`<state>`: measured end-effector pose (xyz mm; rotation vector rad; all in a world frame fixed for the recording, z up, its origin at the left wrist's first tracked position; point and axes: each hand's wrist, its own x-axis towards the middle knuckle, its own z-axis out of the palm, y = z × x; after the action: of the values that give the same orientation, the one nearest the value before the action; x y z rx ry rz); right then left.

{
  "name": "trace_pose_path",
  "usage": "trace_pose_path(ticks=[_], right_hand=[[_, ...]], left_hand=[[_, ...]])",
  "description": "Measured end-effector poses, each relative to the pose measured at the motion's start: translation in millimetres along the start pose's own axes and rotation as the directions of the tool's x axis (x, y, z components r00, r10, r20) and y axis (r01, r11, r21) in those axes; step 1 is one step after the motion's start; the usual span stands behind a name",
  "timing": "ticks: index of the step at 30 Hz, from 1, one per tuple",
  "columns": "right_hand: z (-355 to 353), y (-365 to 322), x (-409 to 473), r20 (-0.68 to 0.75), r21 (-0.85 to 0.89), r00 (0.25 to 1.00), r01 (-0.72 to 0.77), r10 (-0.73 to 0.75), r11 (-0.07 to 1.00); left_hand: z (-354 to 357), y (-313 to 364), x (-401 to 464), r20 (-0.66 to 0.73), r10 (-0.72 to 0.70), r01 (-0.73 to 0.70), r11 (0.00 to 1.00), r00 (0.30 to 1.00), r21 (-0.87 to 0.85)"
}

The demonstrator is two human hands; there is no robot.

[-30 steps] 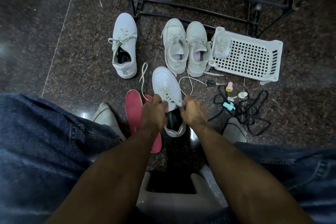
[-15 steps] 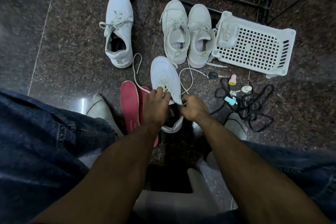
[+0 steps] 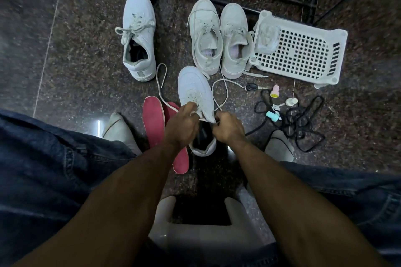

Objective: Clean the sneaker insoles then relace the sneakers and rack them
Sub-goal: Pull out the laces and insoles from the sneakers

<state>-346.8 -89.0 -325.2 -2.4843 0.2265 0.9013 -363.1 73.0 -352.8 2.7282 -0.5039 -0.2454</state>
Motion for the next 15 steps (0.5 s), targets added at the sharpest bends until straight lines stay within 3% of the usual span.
trace_pose_path(ticks=[4, 8, 10, 12, 15], right_hand=[[-3, -5, -4, 0.017, -0.002, 1.0, -0.002, 0.002, 1.0], [-4, -5, -7, 0.015, 0.006, 1.0, -0.001, 0.001, 1.0], [-1, -9, -13, -0.016, -0.022, 1.0, -0.017, 0.017, 1.0], [3, -15, -25, -0.135, -0.057, 0.991, -0.016, 0.008, 0.998], [14, -26, -48, -0.278, -0.116, 0.953, 0.094, -0.123, 0.989]], left_hand=[[-17, 2, 15, 0.106, -0.169, 0.189, 0.958, 0.98, -0.215], [-35, -4, 32, 0.221, -0.396, 0.453, 0.75, 0.891, -0.481], [-39, -6, 39, 0.296, -0.439, 0.529, 0.699, 0.848, -0.48], [-38, -8, 45, 0.342, -0.458, 0.571, 0.685, 0.821, -0.453], [-35, -10, 51, 0.374, -0.485, 0.611, 0.673, 0.79, -0.417]])
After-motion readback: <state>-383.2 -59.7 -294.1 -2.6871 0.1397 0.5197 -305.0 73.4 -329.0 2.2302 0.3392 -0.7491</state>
